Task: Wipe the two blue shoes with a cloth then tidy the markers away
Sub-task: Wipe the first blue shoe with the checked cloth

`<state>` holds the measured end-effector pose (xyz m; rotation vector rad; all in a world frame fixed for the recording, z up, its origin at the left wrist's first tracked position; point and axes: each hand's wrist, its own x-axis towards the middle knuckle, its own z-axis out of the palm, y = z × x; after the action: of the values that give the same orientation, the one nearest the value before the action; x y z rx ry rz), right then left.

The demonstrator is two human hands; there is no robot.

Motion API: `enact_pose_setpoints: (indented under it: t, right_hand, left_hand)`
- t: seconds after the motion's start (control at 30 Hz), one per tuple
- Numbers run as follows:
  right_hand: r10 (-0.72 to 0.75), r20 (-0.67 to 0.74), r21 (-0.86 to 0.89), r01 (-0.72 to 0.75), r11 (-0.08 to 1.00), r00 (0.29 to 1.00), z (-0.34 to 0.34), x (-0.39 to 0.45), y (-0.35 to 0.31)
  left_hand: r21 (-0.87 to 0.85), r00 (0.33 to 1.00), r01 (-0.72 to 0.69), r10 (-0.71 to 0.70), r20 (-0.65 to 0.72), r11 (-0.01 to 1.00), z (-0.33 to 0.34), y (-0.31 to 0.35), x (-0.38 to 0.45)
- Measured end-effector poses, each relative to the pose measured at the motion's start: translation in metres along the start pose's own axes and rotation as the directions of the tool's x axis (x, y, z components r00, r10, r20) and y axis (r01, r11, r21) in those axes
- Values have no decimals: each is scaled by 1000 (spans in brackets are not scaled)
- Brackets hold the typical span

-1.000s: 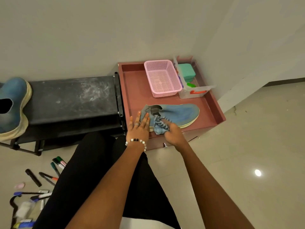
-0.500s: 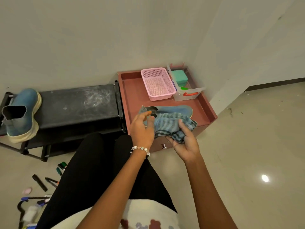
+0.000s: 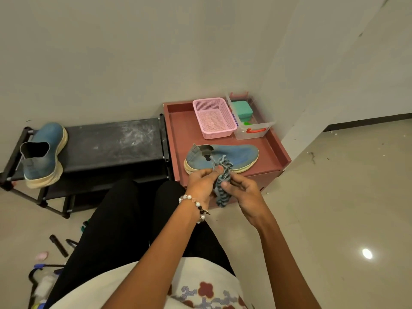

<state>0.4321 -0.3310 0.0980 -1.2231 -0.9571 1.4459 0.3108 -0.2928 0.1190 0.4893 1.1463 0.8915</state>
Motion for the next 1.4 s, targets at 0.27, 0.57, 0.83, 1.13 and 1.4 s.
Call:
enact_pose_setpoints:
  t: [0.27, 0.57, 0.83, 1.13, 1.4]
  right_hand:
    - [36, -250, 137, -2, 991, 968, -4, 2, 3]
    - [353, -425, 761, 118, 638, 833, -14, 11, 7]
    - [252, -402, 711, 127, 692, 880, -25, 18, 8]
    - [5, -445, 160, 74, 984, 896, -54, 17, -2]
    - [132, 53, 155, -138, 978, 990, -62, 24, 23]
  left_hand:
    - [70, 999, -41, 43, -27, 997, 0, 2, 3]
    - [11, 984, -68, 69, -166, 998, -13, 0, 20]
    - [745, 801, -594, 304, 515, 303, 0, -12, 25]
    - [705, 814, -581, 308, 492, 408, -7, -34, 45]
    - [548, 784, -501, 84, 614, 670, -11, -5, 54]
